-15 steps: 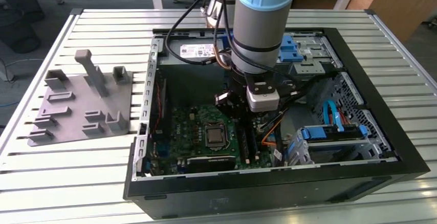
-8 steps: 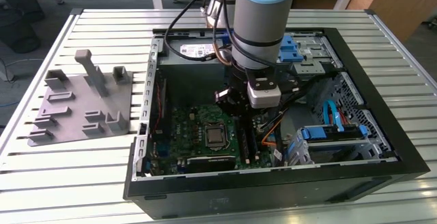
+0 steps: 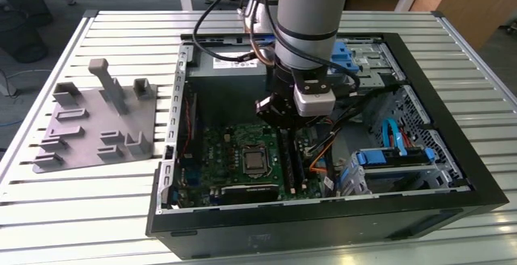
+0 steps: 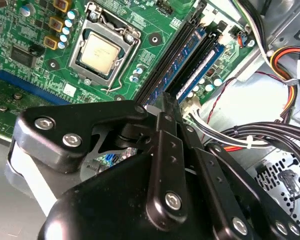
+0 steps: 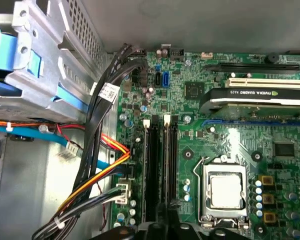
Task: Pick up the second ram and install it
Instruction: 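Insert the second ram into the second slot, then press down the second ram until it locks into place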
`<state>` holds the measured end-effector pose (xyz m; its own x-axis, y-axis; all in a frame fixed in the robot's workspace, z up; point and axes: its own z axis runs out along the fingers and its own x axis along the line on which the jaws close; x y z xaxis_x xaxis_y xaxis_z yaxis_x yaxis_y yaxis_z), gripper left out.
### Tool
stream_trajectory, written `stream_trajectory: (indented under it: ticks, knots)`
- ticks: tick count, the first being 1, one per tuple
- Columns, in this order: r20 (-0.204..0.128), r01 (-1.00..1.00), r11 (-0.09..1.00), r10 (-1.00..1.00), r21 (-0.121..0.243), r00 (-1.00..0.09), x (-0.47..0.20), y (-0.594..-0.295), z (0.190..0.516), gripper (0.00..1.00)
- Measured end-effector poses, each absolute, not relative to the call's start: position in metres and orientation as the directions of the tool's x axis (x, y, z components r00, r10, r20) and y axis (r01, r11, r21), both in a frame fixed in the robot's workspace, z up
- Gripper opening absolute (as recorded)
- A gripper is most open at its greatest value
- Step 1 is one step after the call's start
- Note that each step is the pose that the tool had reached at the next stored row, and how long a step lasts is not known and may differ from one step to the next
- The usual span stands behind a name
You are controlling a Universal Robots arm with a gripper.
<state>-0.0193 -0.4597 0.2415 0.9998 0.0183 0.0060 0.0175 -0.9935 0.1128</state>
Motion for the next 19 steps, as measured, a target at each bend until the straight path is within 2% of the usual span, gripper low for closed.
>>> stream_trajectory:
  ticks: [1,19]
  knots:
    - [0.006,0.017,-0.994,0.018,0.112,1.000,-0.0193,-0.4595,0.2421,0.10]
    - [0.006,0.017,-0.994,0.018,0.111,1.000,-0.0193,-0.4594,0.2409,0.10]
